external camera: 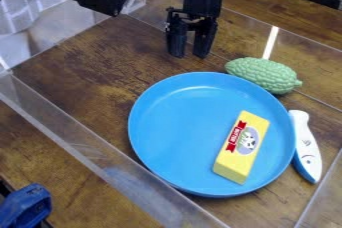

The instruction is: Remove the green object from inside the blue tray and put it on the table

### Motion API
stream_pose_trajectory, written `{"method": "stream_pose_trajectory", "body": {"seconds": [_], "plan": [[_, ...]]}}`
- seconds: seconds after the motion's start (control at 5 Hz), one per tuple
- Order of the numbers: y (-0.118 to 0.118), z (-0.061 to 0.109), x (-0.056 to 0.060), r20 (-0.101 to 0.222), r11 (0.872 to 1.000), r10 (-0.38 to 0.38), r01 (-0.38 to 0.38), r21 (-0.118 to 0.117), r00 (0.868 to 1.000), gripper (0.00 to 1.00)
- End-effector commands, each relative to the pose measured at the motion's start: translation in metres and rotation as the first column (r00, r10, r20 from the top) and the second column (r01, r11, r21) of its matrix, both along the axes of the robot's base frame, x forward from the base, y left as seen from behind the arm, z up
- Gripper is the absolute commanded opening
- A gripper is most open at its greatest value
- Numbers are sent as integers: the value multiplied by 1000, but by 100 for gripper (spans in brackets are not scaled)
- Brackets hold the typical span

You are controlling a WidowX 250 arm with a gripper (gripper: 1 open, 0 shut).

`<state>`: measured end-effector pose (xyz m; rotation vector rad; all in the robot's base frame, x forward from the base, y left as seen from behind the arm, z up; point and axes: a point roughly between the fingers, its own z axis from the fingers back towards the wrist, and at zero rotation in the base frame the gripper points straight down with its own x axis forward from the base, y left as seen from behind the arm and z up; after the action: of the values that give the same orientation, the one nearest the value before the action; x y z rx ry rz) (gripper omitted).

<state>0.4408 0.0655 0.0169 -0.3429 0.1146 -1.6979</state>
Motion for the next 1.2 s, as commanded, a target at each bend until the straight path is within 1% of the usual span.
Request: {"method": "stream_pose_trajectory", "body": {"seconds": [0.0,0.2,0.6,0.8,1.0], "plan": [[28,-14,-9,-35,999,55,-55,1,998,100],[36,-13,-11,-37,999,50,-50,-2,998,100],[30,-12,-11,-38,999,-32,31,-9,999,100],[23,-12,-9,-51,1000,-13,13,-12,999,100],[13,-14,-5,-64,998,-67,66,-15,996,100]]}}
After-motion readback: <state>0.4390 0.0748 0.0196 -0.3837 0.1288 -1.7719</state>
